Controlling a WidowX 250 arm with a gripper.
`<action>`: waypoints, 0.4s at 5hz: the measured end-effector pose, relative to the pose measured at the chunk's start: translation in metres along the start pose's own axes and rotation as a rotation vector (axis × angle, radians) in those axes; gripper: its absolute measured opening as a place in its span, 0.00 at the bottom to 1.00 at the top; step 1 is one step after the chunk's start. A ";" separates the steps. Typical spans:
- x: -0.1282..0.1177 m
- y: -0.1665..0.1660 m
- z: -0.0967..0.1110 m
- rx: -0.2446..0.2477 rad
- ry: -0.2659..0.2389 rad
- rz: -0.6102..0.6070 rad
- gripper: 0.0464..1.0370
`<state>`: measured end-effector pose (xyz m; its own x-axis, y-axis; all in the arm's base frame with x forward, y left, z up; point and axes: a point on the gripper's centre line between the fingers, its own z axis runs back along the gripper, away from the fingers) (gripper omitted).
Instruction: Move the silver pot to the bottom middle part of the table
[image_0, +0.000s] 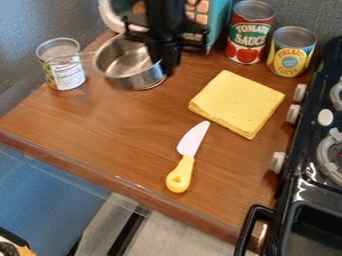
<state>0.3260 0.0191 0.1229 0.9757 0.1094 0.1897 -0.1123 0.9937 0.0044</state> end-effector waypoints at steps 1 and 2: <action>0.030 -0.025 -0.017 -0.008 0.005 -0.085 0.03; 0.039 -0.051 -0.036 -0.022 0.014 -0.197 0.03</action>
<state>0.3767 -0.0268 0.0946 0.9809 -0.0870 0.1739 0.0851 0.9962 0.0187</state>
